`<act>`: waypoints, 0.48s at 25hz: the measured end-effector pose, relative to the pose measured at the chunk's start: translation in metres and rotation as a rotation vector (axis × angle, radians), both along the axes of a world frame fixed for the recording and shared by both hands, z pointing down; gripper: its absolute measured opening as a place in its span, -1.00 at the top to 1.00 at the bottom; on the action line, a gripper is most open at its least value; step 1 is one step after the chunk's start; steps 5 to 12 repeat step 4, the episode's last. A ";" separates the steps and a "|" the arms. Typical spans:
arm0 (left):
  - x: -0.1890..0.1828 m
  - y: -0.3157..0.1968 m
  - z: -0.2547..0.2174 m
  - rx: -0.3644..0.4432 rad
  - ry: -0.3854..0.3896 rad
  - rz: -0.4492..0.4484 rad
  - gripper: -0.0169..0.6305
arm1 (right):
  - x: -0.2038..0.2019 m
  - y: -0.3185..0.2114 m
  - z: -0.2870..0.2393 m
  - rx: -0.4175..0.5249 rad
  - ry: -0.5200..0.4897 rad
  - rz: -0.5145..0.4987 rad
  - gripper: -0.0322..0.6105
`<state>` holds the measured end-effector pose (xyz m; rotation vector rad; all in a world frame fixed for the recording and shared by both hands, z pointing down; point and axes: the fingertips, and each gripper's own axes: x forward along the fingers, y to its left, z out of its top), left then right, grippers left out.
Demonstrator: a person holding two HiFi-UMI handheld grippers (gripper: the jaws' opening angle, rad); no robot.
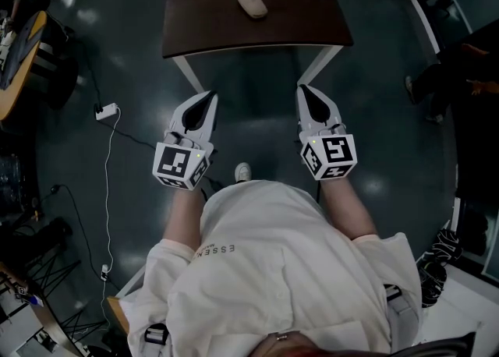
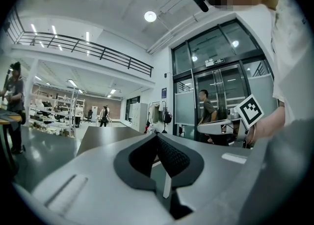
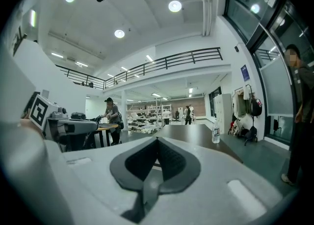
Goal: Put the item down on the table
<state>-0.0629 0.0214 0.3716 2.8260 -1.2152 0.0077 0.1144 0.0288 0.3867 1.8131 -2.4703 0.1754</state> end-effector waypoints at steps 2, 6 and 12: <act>-0.001 0.000 -0.001 -0.001 0.000 0.000 0.90 | 0.000 0.000 0.001 -0.003 0.000 0.003 0.93; -0.001 0.000 -0.001 -0.002 0.000 0.001 0.90 | -0.001 0.000 0.001 -0.007 0.000 0.005 0.93; -0.001 0.000 -0.001 -0.002 0.000 0.001 0.90 | -0.001 0.000 0.001 -0.007 0.000 0.005 0.93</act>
